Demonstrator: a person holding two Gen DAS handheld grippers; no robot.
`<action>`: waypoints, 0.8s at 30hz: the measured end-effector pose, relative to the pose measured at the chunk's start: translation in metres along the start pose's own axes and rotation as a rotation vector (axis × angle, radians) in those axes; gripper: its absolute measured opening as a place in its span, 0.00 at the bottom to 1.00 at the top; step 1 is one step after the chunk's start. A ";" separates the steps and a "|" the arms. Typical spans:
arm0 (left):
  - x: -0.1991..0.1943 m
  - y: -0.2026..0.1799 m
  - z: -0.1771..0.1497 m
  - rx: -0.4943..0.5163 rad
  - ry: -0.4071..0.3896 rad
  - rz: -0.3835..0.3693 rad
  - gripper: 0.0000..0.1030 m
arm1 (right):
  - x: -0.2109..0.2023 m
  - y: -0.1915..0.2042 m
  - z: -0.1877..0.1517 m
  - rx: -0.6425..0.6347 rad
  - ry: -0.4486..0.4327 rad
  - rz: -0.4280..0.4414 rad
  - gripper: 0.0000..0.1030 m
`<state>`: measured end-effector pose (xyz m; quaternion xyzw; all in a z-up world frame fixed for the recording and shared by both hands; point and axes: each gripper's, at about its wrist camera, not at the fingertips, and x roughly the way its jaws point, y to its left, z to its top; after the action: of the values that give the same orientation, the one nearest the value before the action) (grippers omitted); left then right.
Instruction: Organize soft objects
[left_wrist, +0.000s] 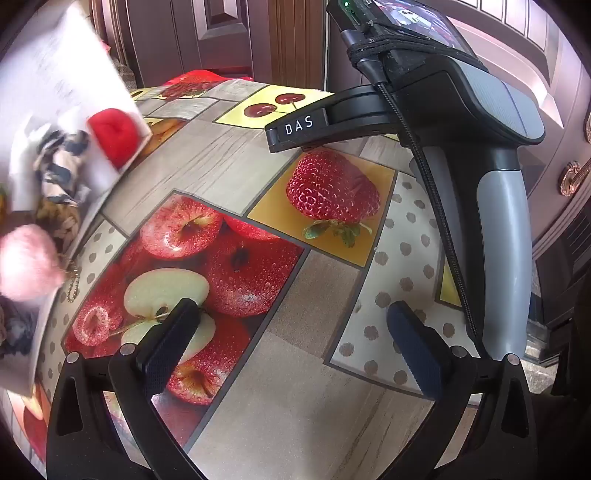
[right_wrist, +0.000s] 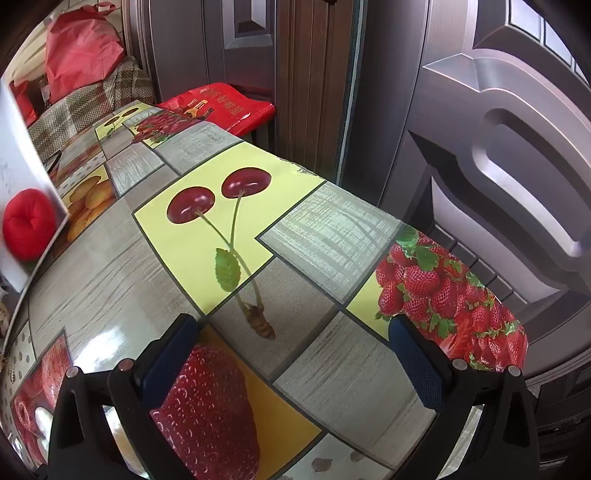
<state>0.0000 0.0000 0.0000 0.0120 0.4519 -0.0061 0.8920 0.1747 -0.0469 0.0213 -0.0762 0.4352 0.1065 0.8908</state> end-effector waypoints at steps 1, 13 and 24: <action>0.000 0.000 0.000 0.000 0.000 0.000 0.99 | 0.000 0.000 0.000 0.000 0.000 0.000 1.00; 0.000 0.000 0.000 -0.001 0.000 -0.002 0.99 | 0.000 0.001 0.000 0.000 0.000 -0.001 1.00; 0.004 0.002 0.002 0.000 0.001 -0.001 0.99 | 0.000 0.000 0.000 0.000 0.001 -0.001 1.00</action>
<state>0.0042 0.0014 -0.0025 0.0116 0.4522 -0.0064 0.8918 0.1747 -0.0465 0.0217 -0.0765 0.4354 0.1063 0.8907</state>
